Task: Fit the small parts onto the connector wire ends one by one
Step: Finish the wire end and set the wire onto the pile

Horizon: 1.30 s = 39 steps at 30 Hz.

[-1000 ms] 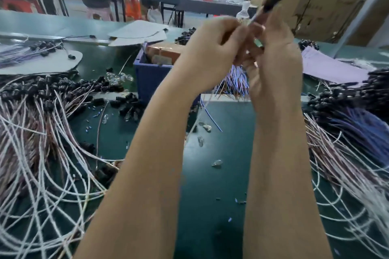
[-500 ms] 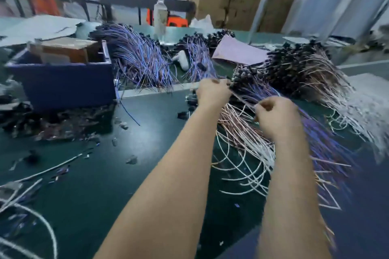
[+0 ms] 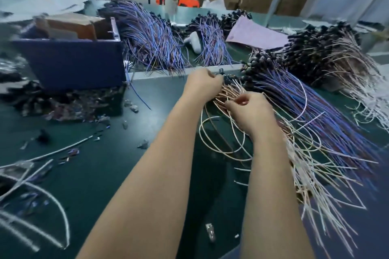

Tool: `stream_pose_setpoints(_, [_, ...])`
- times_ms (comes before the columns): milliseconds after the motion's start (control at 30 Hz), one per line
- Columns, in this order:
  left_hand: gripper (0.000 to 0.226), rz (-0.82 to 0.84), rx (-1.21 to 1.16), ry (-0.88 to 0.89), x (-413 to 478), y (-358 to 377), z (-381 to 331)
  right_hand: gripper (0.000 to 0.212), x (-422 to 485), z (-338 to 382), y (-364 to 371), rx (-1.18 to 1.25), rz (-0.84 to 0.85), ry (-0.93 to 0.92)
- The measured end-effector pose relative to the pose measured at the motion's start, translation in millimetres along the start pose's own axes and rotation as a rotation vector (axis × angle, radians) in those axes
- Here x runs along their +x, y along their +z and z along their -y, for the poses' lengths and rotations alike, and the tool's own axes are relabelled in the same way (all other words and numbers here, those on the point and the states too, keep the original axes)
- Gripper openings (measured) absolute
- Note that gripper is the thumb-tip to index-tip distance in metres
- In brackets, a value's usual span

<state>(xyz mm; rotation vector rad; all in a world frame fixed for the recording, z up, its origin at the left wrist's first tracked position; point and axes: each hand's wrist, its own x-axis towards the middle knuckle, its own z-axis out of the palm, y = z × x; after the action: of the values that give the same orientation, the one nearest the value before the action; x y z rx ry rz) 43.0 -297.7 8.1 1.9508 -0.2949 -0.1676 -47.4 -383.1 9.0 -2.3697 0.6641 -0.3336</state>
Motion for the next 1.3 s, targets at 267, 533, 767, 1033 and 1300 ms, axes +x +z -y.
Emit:
stream_pose_setpoints(267, [0.021, -0.397, -0.418, -0.005, -37.7, -110.7, 24.3, 0.024, -7.2, 101.5, 59.9, 0.188, 0.180, -0.241])
stream_pose_setpoints(533, [0.013, -0.878, -0.825, -0.131, -82.9, -233.4, 81.2, 0.008, -61.6, 183.7, 145.3, 0.371, 0.339, -0.471])
stream_pose_setpoints(767, [0.009, -1.251, -0.823, -0.175, -101.5, -287.9, 108.8, 0.020, -107.8, 223.0, 198.9, 0.253, 0.550, -0.648])
stream_pose_setpoints(1033, [0.017, -1.185, -0.938, -0.327, -105.5, -304.0, 123.9, 0.029, -133.5, 247.7, 239.9, -0.275, 0.674, -0.789])
stream_pose_setpoints(1300, [0.016, -1.238, -0.955, -0.326, -110.2, -306.0, 125.5, 0.028, -131.6, 245.1, 243.3, -0.275, 0.468, -0.643])
